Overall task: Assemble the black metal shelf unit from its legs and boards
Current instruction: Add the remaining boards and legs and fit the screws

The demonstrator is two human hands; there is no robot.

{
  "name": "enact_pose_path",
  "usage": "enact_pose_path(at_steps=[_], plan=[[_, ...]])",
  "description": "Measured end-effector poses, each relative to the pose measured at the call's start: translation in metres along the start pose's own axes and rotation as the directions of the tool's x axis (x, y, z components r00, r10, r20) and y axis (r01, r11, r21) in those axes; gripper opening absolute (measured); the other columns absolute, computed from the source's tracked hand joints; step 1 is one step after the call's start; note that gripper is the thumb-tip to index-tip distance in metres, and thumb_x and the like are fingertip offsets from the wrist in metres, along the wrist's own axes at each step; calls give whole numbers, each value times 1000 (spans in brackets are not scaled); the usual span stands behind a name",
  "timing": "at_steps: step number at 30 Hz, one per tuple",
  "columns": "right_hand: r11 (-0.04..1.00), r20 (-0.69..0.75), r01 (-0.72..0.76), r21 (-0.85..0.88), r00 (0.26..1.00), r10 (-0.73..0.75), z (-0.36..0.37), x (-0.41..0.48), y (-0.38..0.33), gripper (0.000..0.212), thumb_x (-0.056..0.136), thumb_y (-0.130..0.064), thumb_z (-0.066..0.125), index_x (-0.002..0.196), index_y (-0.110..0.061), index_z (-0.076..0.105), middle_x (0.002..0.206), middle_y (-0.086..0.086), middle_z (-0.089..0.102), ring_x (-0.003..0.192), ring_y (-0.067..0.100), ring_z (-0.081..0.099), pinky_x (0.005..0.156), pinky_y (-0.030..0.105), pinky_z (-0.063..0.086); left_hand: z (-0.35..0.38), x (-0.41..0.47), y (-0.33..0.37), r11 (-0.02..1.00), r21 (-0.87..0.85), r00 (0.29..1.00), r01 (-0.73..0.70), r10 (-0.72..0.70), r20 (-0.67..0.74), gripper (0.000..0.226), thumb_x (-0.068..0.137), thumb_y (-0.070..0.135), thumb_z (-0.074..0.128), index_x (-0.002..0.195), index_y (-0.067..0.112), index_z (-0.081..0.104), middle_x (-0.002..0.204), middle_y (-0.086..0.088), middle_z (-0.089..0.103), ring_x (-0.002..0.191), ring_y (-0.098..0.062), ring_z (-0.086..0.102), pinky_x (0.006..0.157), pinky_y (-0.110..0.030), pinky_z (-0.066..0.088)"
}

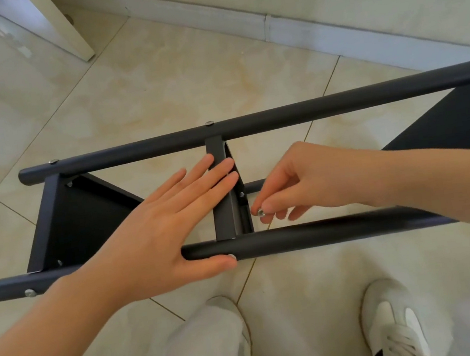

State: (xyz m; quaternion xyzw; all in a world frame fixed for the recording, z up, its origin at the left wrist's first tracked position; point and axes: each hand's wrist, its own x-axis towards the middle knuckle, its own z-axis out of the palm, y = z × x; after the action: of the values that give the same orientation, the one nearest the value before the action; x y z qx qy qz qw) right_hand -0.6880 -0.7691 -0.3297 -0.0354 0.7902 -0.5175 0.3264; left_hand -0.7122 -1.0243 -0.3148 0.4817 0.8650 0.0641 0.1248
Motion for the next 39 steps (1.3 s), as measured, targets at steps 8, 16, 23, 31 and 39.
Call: enact_pose_path(at_steps=[8, 16, 23, 31, 39], plan=[[996, 187, -49, 78, 982, 34, 8, 29, 0, 5, 85, -26, 75, 82, -29, 79, 83, -9, 76, 81, 2, 71, 75, 18, 59, 1, 0, -1, 999, -36, 1000, -3, 2, -17, 92, 90, 75, 40, 161, 23, 15, 168, 11, 5, 155, -10, 1, 123, -26, 3], [984, 284, -56, 172, 959, 5, 11, 37, -1, 5, 88, -18, 72, 85, -22, 73, 88, -4, 77, 83, 6, 72, 83, 26, 59, 3, 0, -4, 996, -85, 1000, -6, 4, -16, 93, 89, 73, 46, 161, 23, 15, 169, 9, 8, 155, -14, 5, 123, -30, 10], [976, 289, -80, 203, 957, 19, 15, 40, 3, 2, 88, -20, 72, 86, -21, 74, 90, -5, 77, 78, 2, 69, 82, 25, 58, 4, 0, -3, 995, -101, 1000, -8, 5, -24, 92, 89, 72, 47, 161, 23, 16, 169, 8, 9, 155, -15, 7, 124, -26, 9], [958, 347, -121, 260, 937, 24, 18, 45, 2, 12, 89, -13, 70, 79, -19, 73, 82, -3, 75, 81, 9, 71, 85, 29, 59, 2, 0, -2, 994, -107, 1000, -6, 4, -19, 92, 89, 71, 48, 160, 23, 16, 169, 8, 10, 155, -14, 6, 123, -24, 9], [942, 439, -209, 262, 895, 77, 15, 51, 4, 8, 92, -16, 66, 89, -16, 73, 90, 0, 76, 83, 10, 71, 85, 30, 58, 2, 0, -2, 994, -113, 1000, 2, -3, -10, 93, 88, 72, 49, 160, 23, 17, 169, 9, 10, 155, -13, 6, 123, -24, 9]])
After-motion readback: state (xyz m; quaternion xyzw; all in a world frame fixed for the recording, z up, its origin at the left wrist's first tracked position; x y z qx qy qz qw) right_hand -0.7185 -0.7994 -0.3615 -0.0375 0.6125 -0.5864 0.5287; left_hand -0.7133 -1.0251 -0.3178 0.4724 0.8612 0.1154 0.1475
